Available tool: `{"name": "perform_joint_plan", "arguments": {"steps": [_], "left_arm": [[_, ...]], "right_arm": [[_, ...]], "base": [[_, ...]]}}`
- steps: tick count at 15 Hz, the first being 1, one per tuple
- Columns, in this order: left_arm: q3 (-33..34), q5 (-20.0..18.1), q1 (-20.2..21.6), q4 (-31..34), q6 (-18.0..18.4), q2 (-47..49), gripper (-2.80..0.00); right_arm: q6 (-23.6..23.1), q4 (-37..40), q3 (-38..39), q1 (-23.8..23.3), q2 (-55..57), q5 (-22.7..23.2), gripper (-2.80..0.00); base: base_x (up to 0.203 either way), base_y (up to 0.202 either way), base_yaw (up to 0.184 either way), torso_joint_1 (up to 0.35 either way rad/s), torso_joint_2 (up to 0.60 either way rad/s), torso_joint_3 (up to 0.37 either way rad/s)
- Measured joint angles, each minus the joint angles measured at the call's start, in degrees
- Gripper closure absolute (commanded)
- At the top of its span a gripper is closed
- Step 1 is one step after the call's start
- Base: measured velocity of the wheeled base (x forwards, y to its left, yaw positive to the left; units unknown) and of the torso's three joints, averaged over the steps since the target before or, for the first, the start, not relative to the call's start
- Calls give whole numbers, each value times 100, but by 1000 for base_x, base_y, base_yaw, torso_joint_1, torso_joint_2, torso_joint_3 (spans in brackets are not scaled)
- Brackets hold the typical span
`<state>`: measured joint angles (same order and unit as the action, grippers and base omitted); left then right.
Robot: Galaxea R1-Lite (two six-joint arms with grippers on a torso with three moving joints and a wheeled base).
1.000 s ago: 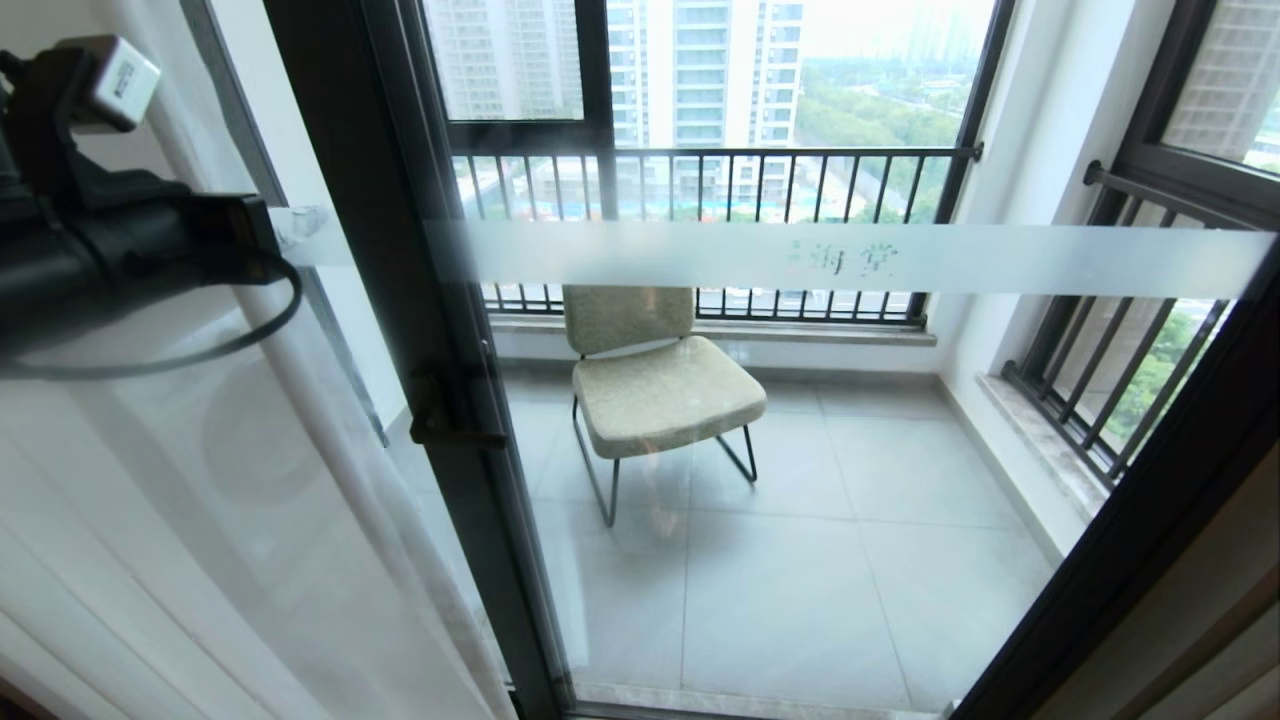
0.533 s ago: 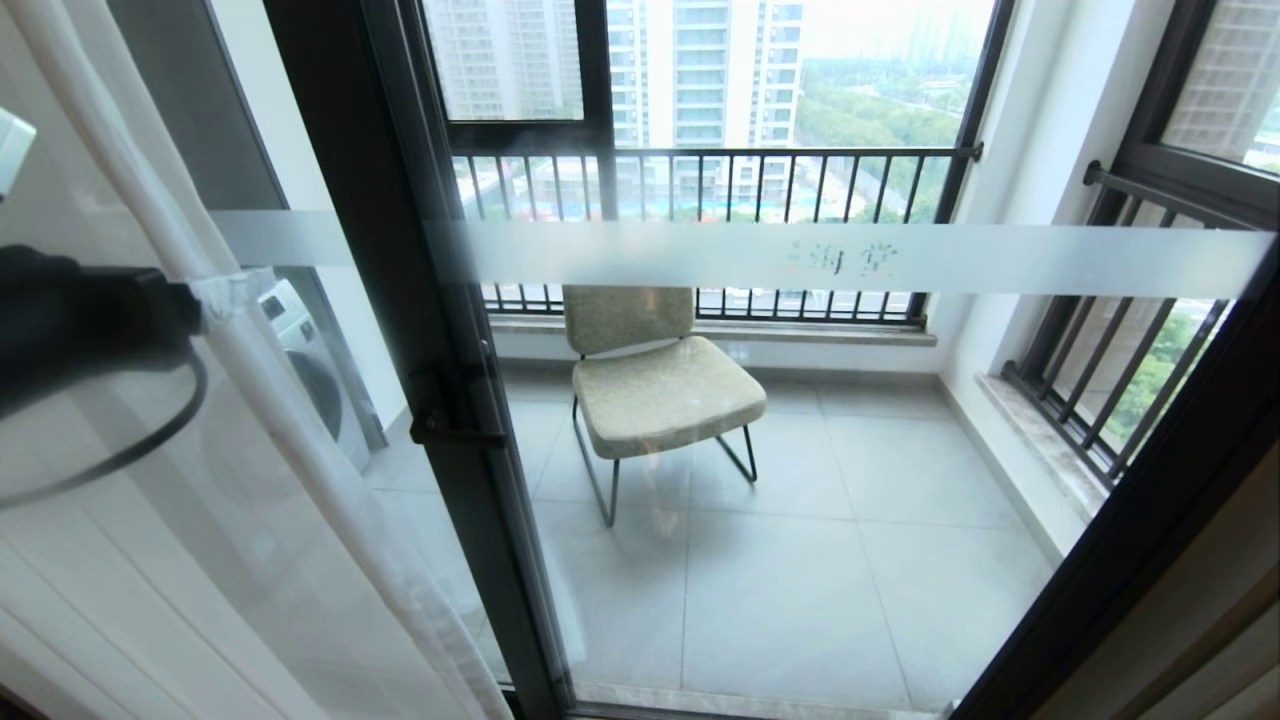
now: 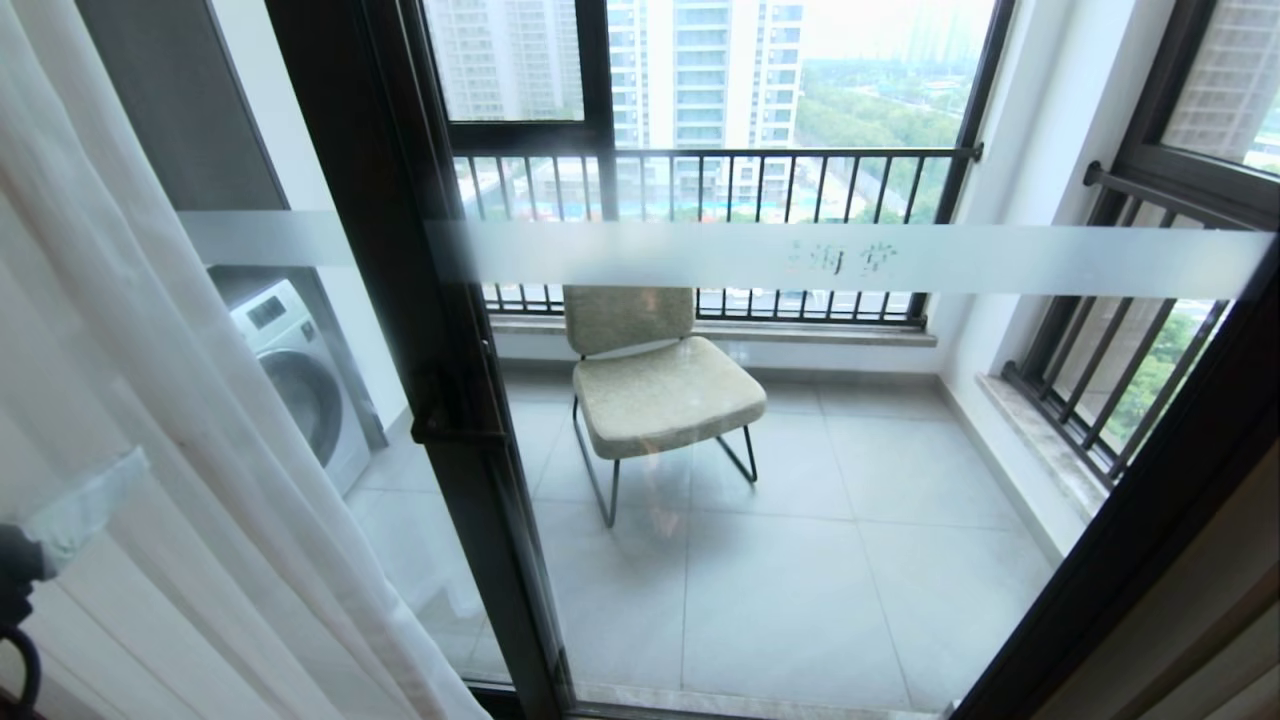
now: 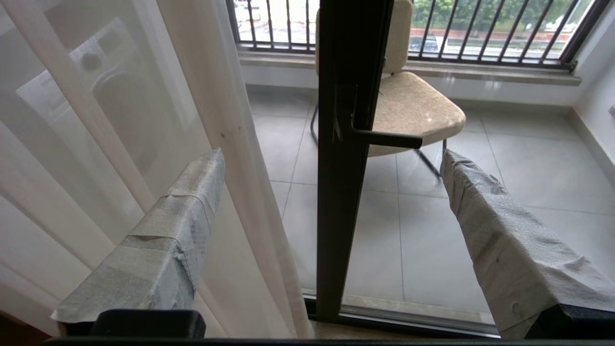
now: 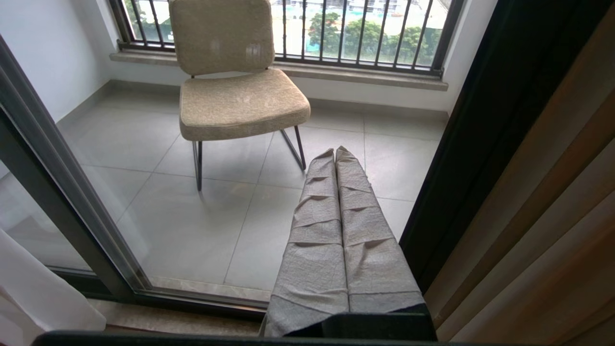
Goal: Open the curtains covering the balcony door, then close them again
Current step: Close the inner curtains on both sides
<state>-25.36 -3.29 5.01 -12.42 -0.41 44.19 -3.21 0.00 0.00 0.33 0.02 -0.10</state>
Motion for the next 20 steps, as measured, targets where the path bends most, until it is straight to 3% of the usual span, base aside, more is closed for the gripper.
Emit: {"name": "perform_joint_plan", "arguments": {"steps": [1, 4, 13, 17, 20], "left_arm": [[171, -133, 117, 45, 0, -247, 0], [514, -340, 304, 229, 3, -875, 0], [1079, -329, 475, 1427, 31, -2582, 0], [1556, -275, 496, 1164, 128, -2807, 0], [2240, -312, 501, 422, 94, -2849, 0]], "right_arm": [[1, 0, 0, 0, 0, 0, 0], [1, 0, 0, -2, 0, 0, 0], [-1, 0, 0, 0, 0, 0, 0], [1, 0, 0, 0, 0, 0, 0], [-1, 0, 0, 0, 0, 0, 0]], "base": [[0, 0, 0, 0, 0, 0], [0, 0, 0, 0, 0, 0], [0, 0, 0, 0, 0, 0], [0, 0, 0, 0, 0, 0], [0, 0, 0, 0, 0, 0]]}}
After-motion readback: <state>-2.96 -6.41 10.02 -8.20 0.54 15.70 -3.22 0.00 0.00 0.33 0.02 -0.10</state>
